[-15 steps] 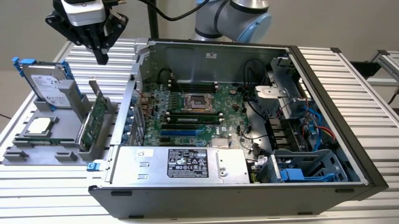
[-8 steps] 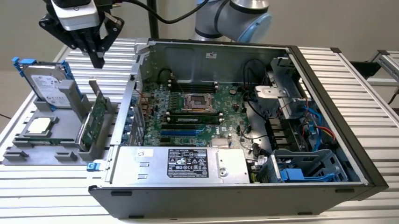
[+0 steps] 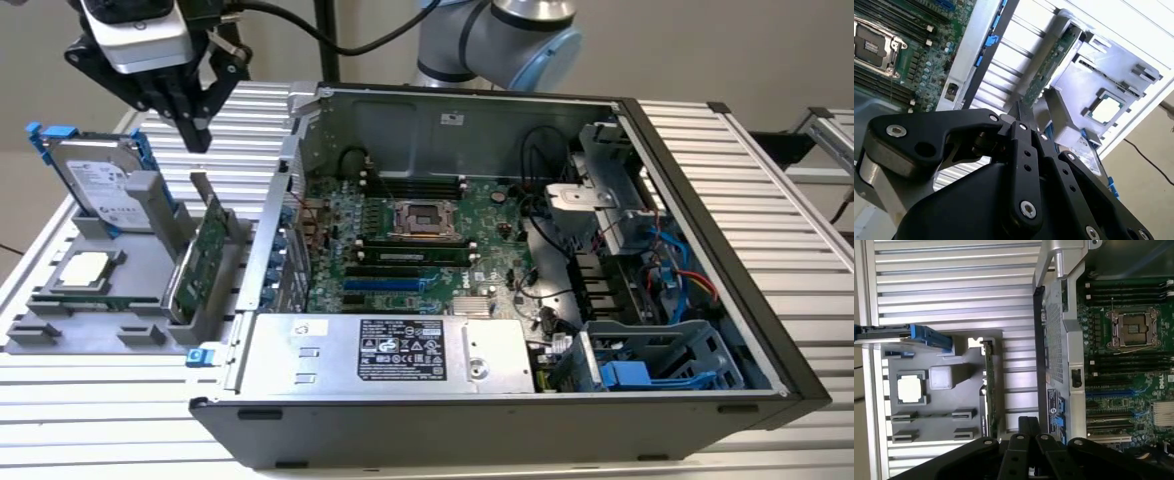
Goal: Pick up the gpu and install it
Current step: 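Reach for the gpu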
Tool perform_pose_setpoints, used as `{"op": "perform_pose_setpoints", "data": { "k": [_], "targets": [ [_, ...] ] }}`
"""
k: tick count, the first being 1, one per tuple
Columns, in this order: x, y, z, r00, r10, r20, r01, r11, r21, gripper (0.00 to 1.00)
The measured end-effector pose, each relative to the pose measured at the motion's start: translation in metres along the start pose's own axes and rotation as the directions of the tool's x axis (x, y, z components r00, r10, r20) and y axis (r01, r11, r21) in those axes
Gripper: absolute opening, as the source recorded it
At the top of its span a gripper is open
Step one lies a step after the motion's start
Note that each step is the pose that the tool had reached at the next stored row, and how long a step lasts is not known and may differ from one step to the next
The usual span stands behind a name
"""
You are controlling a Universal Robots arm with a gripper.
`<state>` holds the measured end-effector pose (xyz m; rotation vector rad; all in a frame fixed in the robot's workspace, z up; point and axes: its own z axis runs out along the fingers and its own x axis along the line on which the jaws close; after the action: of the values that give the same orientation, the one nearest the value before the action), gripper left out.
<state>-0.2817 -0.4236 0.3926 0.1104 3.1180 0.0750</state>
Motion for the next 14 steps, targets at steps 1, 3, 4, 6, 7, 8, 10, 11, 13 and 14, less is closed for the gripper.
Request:
{"op": "perform_pose_setpoints", "data": {
  "k": [1,3,4,6,7,8,10,11,13,14],
  "targets": [
    [0.0015,-0.0009,-0.0001,1.0000,0.000,0.0000,0.000,1.0000,0.0000,0.00],
    [0.0044,-0.0026,-0.0002,1.0000,0.000,0.0000,0.000,1.0000,0.0000,0.00],
    [0.0059,-0.0036,-0.0003,1.0000,0.000,0.0000,0.000,1.0000,0.0000,0.00],
    [0.0086,-0.0057,-0.0005,1.0000,0.000,-0.0001,0.000,1.0000,0.0001,0.00],
    [0.0102,-0.0069,-0.0005,1.0000,0.000,0.0000,0.000,1.0000,0.0001,0.00],
    [0.0115,-0.0080,-0.0006,1.0000,0.000,0.0000,0.000,1.0000,0.0000,0.00],
    [0.0145,-0.0104,-0.0007,1.0000,0.000,0.0000,0.000,1.0000,0.0001,0.00],
    [0.0160,-0.0115,-0.0008,1.0000,0.000,0.0000,0.000,1.0000,0.0000,0.00],
    [0.0187,-0.0136,-0.0010,1.0000,0.000,-0.0001,0.000,1.0000,0.0000,0.00],
    [0.0200,-0.0144,-0.0010,1.0000,0.000,-0.0001,0.000,1.0000,0.0001,0.00]
  ]
}}
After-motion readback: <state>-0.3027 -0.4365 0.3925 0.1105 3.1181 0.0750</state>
